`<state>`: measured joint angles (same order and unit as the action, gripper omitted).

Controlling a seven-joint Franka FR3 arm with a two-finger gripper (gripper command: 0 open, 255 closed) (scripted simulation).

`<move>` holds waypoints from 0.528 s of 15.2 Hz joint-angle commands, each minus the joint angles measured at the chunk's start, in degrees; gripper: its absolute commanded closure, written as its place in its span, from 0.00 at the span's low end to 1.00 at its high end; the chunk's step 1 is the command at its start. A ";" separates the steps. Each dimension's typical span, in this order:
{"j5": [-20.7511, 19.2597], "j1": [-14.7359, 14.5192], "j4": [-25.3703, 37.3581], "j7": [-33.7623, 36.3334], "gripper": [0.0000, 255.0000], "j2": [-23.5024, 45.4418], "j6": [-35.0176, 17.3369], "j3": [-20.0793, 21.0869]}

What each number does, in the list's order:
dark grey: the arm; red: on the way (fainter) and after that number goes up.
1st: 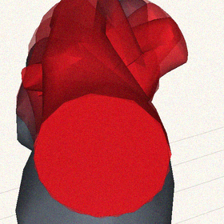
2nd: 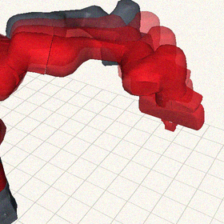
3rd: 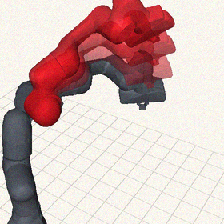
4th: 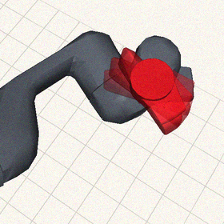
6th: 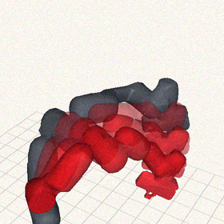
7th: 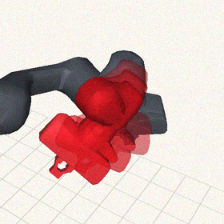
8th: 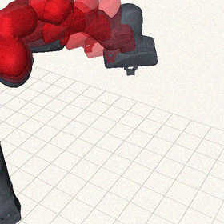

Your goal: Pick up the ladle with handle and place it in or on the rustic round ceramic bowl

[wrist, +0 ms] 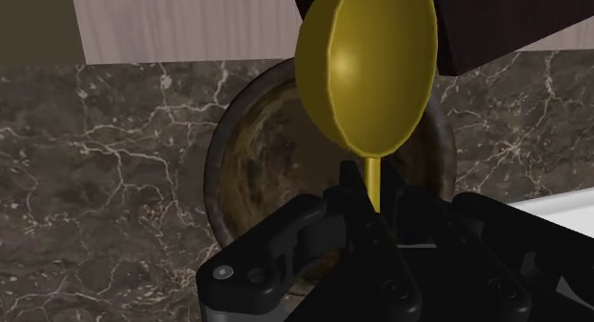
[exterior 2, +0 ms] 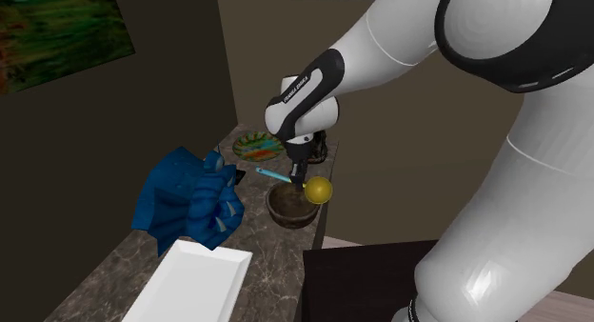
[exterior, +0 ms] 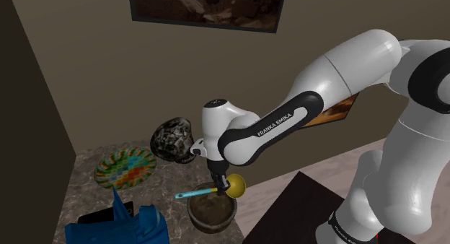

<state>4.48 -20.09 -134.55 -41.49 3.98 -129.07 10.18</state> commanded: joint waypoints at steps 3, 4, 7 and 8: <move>-0.33 -0.10 -0.77 0.16 1.00 2.37 -3.16 -0.01; -0.43 -0.12 -0.90 0.20 1.00 3.01 -3.92 -0.02; -0.75 -0.19 -1.22 0.32 1.00 4.97 -6.19 -0.09; -0.75 -0.19 -1.23 0.32 1.00 4.97 -6.19 -0.09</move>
<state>3.84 -20.29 -135.63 -41.25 8.30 -135.11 10.16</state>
